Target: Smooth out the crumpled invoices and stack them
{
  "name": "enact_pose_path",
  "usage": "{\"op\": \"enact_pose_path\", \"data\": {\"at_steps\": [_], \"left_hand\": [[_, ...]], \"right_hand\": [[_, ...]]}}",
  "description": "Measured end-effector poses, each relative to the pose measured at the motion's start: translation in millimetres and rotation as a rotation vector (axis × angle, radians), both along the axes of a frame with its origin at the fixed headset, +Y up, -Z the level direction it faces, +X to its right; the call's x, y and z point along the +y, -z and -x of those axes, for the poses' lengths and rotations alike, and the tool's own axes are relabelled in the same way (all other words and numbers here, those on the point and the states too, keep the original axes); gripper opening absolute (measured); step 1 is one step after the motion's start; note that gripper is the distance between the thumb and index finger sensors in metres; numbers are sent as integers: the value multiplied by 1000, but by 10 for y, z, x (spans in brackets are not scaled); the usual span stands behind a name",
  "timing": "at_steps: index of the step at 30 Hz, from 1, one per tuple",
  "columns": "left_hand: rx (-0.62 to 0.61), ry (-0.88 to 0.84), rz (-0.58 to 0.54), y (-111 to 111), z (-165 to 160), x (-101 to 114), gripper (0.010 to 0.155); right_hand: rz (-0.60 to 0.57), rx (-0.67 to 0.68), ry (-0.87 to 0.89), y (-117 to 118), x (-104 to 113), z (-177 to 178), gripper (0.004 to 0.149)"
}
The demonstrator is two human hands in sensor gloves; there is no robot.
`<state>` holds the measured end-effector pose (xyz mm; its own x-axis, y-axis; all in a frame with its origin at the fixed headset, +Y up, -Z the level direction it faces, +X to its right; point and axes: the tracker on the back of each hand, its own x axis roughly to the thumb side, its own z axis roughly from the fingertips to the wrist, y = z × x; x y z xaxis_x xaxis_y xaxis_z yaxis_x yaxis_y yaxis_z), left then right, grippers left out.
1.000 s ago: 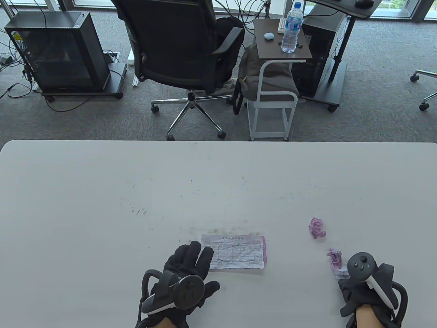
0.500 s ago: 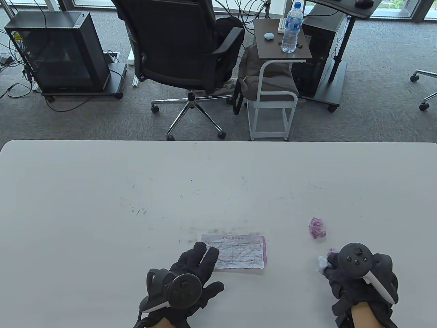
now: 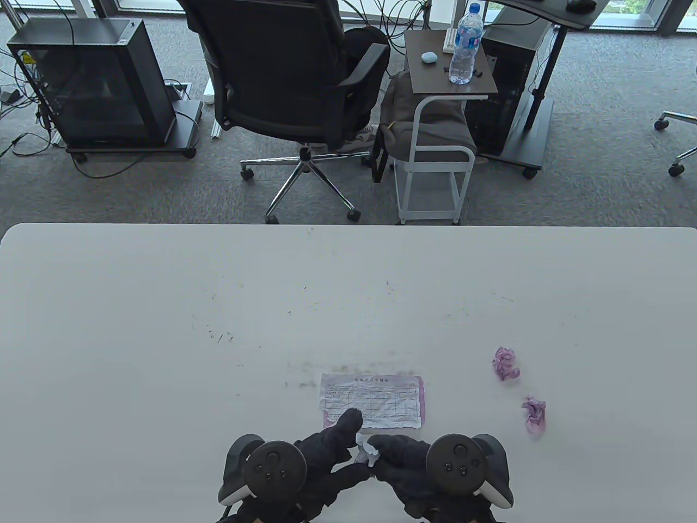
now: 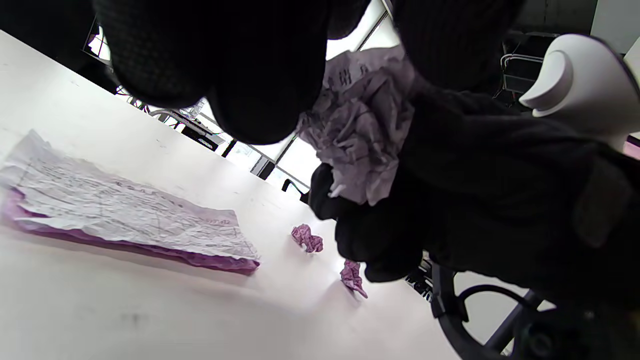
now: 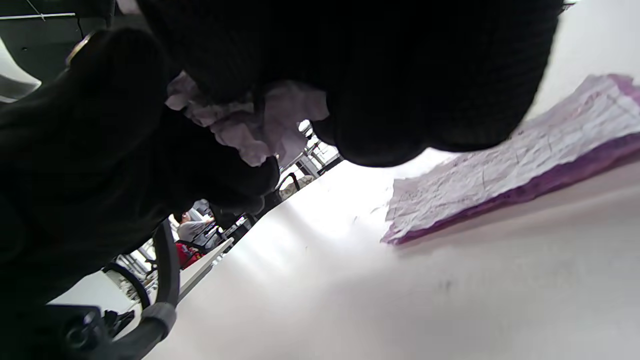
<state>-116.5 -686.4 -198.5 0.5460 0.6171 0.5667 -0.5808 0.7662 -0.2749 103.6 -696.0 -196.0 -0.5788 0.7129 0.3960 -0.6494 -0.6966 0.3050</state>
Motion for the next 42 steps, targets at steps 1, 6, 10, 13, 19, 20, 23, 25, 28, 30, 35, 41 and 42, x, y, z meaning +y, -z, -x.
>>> {"op": "enact_pose_path", "data": {"at_steps": [1, 6, 10, 13, 19, 20, 23, 25, 28, 30, 35, 41, 42], "left_hand": [[-3, 19, -14, -2, -43, 0, 74], [-35, -63, 55, -1, 5, 18, 73], [-42, -160, 176, 63, 74, -73, 66], [-107, -185, 256, 64, 21, -123, 73], [40, -169, 24, 18, 56, -11, 45], [41, -132, 5, 7, 59, 6, 45], [66, -92, -32, -8, 64, 24, 44], [93, -68, -56, -8, 57, 24, 42], [106, -24, -77, -11, 14, 11, 41], [96, -19, -69, -22, -19, -2, 42], [49, -178, 133, 65, 69, -124, 42], [-29, -334, 317, 143, 74, -183, 52], [-52, -265, 321, 142, 50, -185, 56]], "right_hand": [[31, 22, 48, 4, -34, -16, 43], [106, -12, 287, 83, -24, -130, 42], [162, 85, 367, 98, -36, -153, 41], [146, 82, 363, 89, -28, -129, 41], [71, -23, 221, 87, -26, -151, 44], [62, -34, 223, 98, -21, -168, 44], [41, -117, 334, 105, -18, -262, 46], [27, -114, 439, 111, -28, -290, 58], [120, 20, 447, 99, -36, -216, 85], [112, 76, 334, 81, -42, -130, 90], [-18, -95, 313, 67, 25, -104, 45], [-165, -103, 75, 78, 96, -213, 42], [-201, -94, 24, 79, 119, -220, 42]]}}
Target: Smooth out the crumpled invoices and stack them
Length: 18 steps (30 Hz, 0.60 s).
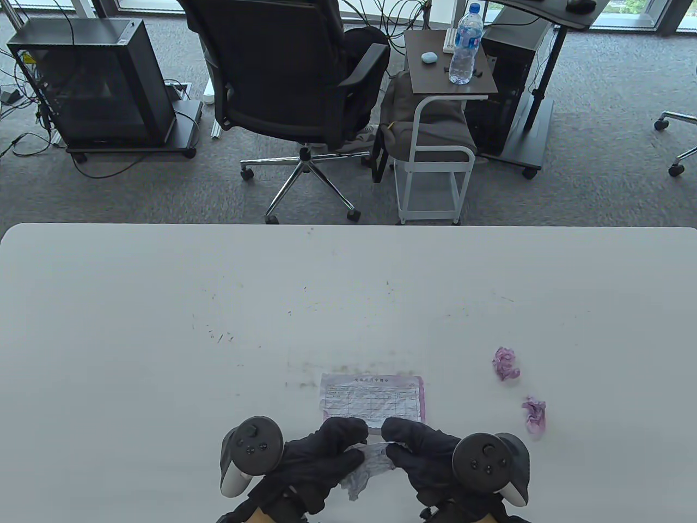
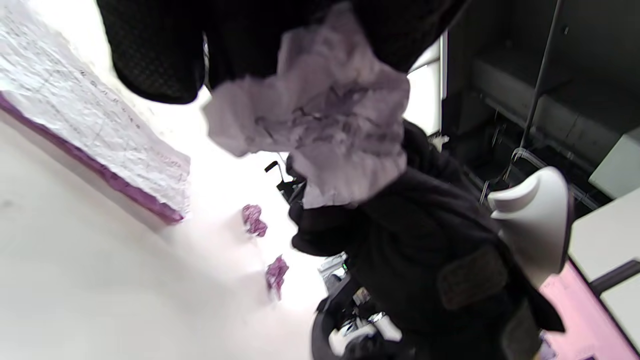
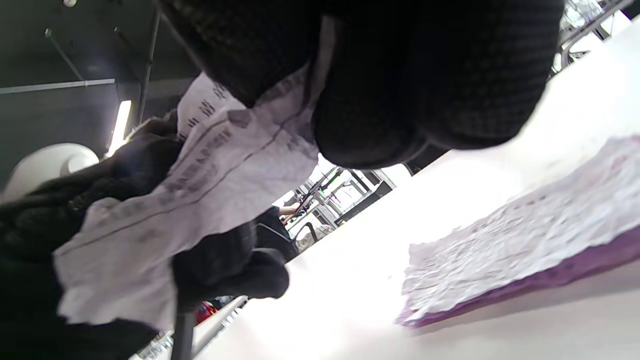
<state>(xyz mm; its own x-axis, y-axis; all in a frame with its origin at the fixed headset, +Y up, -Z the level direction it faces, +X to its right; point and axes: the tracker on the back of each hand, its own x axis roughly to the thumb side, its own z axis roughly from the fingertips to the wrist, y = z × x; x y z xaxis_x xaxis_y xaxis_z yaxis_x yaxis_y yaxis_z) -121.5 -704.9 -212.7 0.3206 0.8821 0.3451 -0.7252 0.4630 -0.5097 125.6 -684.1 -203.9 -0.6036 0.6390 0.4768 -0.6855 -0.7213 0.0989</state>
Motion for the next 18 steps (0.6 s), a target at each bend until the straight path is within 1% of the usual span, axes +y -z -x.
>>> {"op": "enact_pose_path", "data": {"at_steps": [2, 3, 4, 5, 7, 8, 10, 11, 12, 14, 15, 16, 18], "left_hand": [[-41, 82, -9, -6, -34, -13, 60], [-61, 135, 8, -7, -52, -26, 62], [-77, 164, 27, -5, -61, -39, 65], [-105, 201, 73, -2, -73, -65, 66], [-133, 227, 126, -1, -85, -102, 64], [-137, 232, 141, 1, -87, -110, 61], [-121, 231, 123, 0, -72, -103, 46], [-114, 227, 107, 1, -65, -95, 44], [-111, 220, 85, 5, -55, -84, 43], [-96, 219, 53, 3, -45, -67, 44], [-88, 230, 28, 0, -49, -60, 44], [-80, 239, -1, -9, -63, -54, 43], [-86, 254, -36, -28, -106, -46, 43]], "right_hand": [[-23, 2, -55, 0, 25, -8, 43], [-14, 17, -73, 3, 32, -11, 44], [-7, 28, -78, 1, 34, -13, 44], [-12, 30, -85, -3, 42, -21, 45], [-16, 60, -139, -2, 61, -27, 46], [-20, 97, -174, -6, 65, -20, 47], [-31, 85, -216, -19, 76, -14, 48], [-33, 87, -241, -18, 82, -14, 50], [-19, 95, -280, -17, 85, -18, 54], [-2, 119, -342, -20, 89, -41, 71], [-23, 118, -337, -33, 99, -51, 80], [-63, 108, -307, -48, 116, -52, 85], [-79, 154, -241, -63, 113, 3, 90]]}}
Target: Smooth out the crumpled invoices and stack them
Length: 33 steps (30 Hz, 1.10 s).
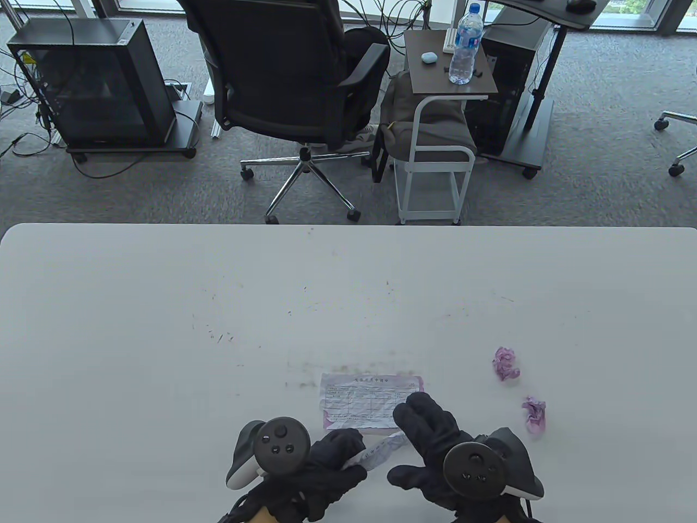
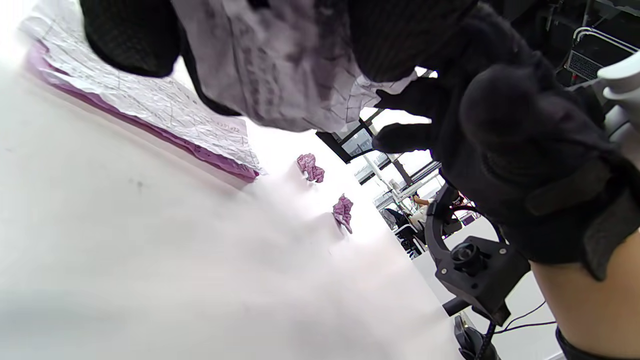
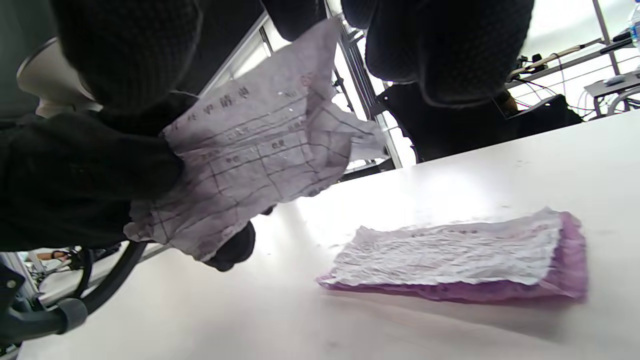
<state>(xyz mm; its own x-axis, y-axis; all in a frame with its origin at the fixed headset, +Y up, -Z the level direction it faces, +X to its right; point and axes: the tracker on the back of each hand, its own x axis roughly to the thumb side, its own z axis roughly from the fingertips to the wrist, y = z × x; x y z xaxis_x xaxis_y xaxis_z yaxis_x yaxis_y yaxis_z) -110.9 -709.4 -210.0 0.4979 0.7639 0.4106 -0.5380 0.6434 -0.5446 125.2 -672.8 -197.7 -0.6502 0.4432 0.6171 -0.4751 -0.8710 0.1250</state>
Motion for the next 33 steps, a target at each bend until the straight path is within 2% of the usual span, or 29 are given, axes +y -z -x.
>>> {"op": "enact_pose_path", "data": {"at_steps": [3, 5, 6, 8, 9, 11, 15, 21, 25, 28, 30, 33], "left_hand": [[-52, -5, -9, -29, -61, 1, 44], [-70, -16, 10, -34, -69, -4, 46], [-69, -13, 15, -34, -62, -4, 47], [-61, 4, 17, -19, -32, -16, 51], [-48, 10, 22, -8, -12, -29, 54], [-25, 3, 34, 17, 17, -43, 60], [14, -2, 16, 53, 62, -27, 59], [-2, -56, 7, 33, 97, 42, 60], [15, -39, -82, 6, 110, 106, 60], [-17, 35, -137, -36, 45, 128, 60], [-35, 60, -147, -56, -12, 121, 61], [-47, 39, -129, -57, -44, 102, 61]], "right_hand": [[56, 69, -22, -10, -78, 144, 92], [-2, 55, -40, 12, -101, 179, 87], [-6, 45, -35, 30, -112, 183, 81], [25, 44, 11, 61, -132, 164, 49], [53, 29, 30, 63, -137, 137, 41], [63, 10, 20, 73, -122, 82, 40], [45, -49, 17, 83, -66, -34, 40], [83, -83, 10, 100, -44, -132, 43], [139, -33, 48, 126, -43, -165, 55], [134, -4, 45, 97, -51, -130, 80], [108, 7, 19, 71, -73, -38, 84], [166, 52, -66, 49, -154, 127, 83]]}}
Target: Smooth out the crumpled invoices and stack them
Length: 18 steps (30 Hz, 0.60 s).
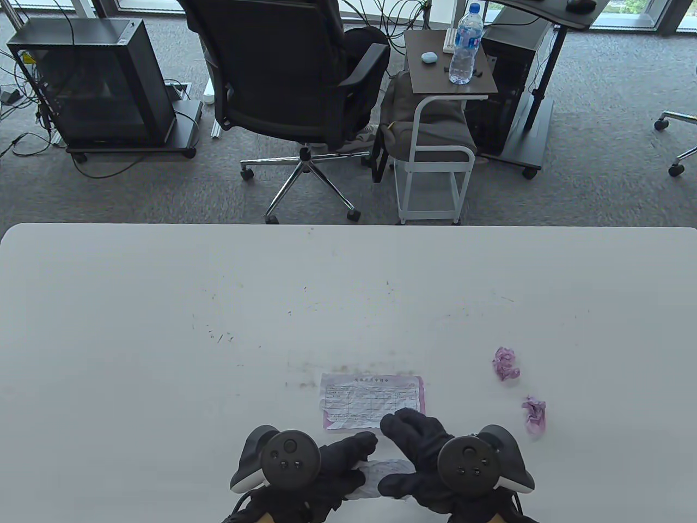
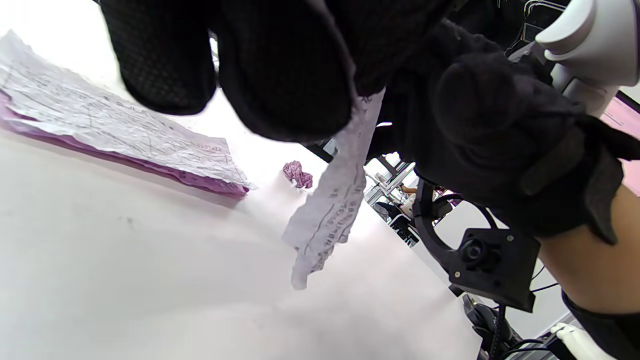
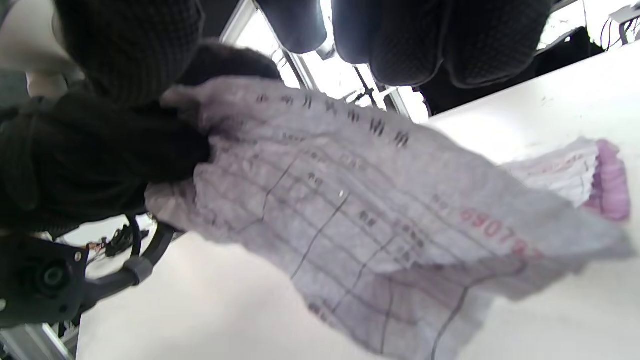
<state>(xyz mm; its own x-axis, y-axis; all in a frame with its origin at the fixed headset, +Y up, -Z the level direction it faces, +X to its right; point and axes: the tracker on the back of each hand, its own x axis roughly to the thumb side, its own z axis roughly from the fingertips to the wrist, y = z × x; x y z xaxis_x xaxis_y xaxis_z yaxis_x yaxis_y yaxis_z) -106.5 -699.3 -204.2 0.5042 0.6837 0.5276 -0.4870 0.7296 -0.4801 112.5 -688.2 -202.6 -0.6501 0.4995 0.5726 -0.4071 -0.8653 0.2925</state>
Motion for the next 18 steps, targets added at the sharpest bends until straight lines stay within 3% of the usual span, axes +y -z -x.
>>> {"op": "enact_pose_path", "data": {"at_steps": [2, 4, 9, 15, 16, 18], "left_hand": [[15, -48, 29, 11, 26, -16, 60], [40, -83, 48, 26, 71, -30, 60], [85, -95, 78, 78, 111, -62, 56], [122, -30, 85, 130, 145, -115, 48], [126, -15, 85, 129, 150, -113, 49], [120, 38, 27, 111, 168, -97, 68]], "right_hand": [[-31, -29, 11, -4, -44, 65, 67], [-79, -77, 87, 3, -63, 72, 42], [61, -148, 260, 69, -48, -80, 41], [136, -223, 238, 149, -87, -257, 40], [143, -228, 235, 153, -96, -257, 40], [129, -236, 208, 157, -110, -248, 40]]}}
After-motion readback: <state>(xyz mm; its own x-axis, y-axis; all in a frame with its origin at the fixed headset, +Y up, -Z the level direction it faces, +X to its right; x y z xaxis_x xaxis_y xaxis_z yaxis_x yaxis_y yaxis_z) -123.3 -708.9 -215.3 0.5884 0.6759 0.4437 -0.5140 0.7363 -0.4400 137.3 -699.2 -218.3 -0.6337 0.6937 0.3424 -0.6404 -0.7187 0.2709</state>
